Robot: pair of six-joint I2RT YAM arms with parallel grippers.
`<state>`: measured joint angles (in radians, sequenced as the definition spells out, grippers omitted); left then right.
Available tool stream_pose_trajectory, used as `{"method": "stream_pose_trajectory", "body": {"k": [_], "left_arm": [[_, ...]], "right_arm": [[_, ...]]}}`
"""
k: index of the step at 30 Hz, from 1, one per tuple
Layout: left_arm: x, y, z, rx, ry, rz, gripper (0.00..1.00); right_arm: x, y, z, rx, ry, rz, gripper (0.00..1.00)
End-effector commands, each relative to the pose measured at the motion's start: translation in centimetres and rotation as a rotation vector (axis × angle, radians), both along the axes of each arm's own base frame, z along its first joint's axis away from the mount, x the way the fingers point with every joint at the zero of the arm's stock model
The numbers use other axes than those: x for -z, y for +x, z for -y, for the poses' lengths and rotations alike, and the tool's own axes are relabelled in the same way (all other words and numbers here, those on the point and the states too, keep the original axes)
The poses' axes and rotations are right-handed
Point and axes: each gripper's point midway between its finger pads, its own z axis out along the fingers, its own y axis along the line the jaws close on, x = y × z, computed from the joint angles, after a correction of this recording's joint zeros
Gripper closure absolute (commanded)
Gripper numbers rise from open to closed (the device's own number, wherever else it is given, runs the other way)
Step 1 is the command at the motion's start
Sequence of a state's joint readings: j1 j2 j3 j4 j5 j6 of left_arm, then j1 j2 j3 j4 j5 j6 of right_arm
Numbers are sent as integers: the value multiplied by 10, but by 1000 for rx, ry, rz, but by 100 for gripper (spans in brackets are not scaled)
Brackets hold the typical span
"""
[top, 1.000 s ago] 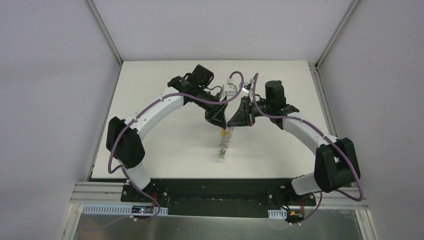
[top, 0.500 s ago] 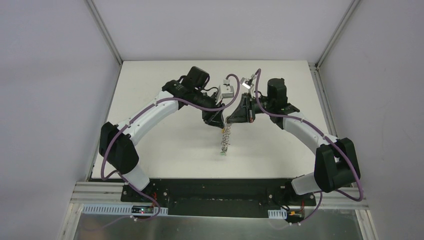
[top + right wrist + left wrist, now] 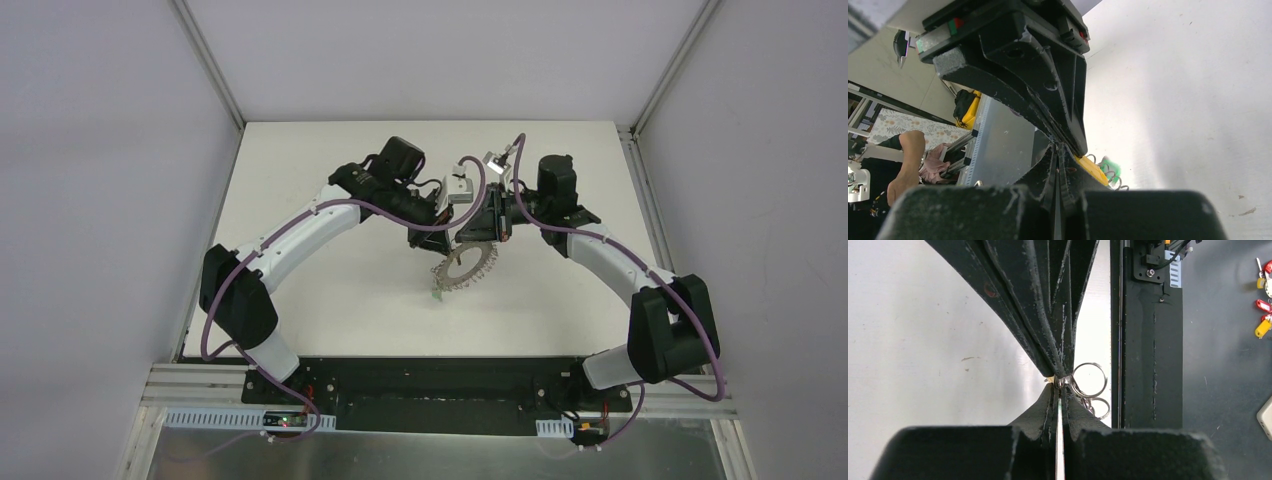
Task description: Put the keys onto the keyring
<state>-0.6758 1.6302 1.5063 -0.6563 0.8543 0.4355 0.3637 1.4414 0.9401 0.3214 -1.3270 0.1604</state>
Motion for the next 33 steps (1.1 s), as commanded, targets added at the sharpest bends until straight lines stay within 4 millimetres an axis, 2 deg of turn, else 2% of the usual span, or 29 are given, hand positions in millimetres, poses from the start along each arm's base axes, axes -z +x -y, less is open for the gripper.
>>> {"method": "stream_pose_trajectory", "body": {"k": [1,15,26,33], "left_arm": [[-7,-9,3,49,-8,22,100],[4,-8,7,15,65,76,100],[-8,6,-1,-58,54,86,67],[-20,9,1,-69,-5,23,62]], "right_arm": [[-14,5,0,-5,32,56,100],[-6,17,-1,57,11,33,100],[-1,9,7,2,26,55,100],[0,2,9,-38,38,65,100]]}}
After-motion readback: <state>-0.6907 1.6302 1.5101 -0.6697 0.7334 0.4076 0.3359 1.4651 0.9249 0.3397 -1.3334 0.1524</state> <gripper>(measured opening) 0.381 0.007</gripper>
